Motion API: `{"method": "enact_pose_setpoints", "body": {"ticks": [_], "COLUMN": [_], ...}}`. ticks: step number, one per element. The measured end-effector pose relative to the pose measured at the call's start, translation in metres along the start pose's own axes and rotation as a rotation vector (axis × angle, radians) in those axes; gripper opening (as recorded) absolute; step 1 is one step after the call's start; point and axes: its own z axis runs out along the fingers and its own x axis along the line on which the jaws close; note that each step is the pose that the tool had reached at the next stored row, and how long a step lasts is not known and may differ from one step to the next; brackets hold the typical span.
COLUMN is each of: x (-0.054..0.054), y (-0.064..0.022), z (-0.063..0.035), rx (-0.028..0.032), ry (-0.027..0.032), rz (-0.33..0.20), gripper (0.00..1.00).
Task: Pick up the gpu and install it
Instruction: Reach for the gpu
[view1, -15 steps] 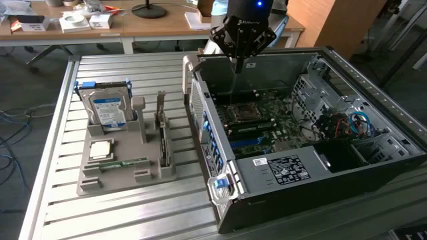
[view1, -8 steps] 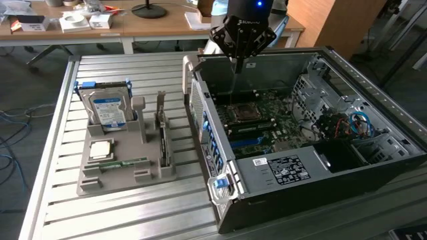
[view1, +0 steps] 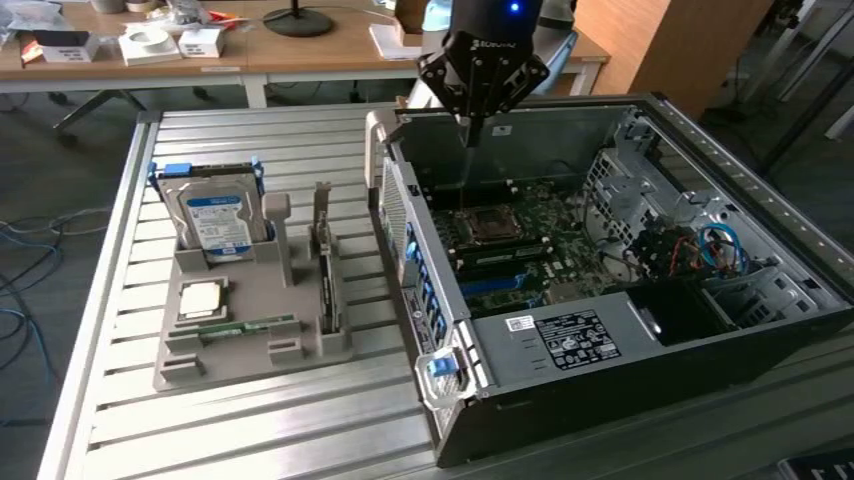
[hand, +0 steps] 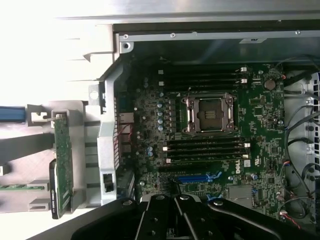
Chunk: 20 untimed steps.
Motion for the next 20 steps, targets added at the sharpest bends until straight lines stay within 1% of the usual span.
{"method": "enact_pose_setpoints", "body": {"ticks": [20], "x": [0.042], "y": [-0.0025], "z": [-0.0007], "rx": [0.0000], "ry": [0.0000], "rz": [0.000], "gripper": [0.11]}}
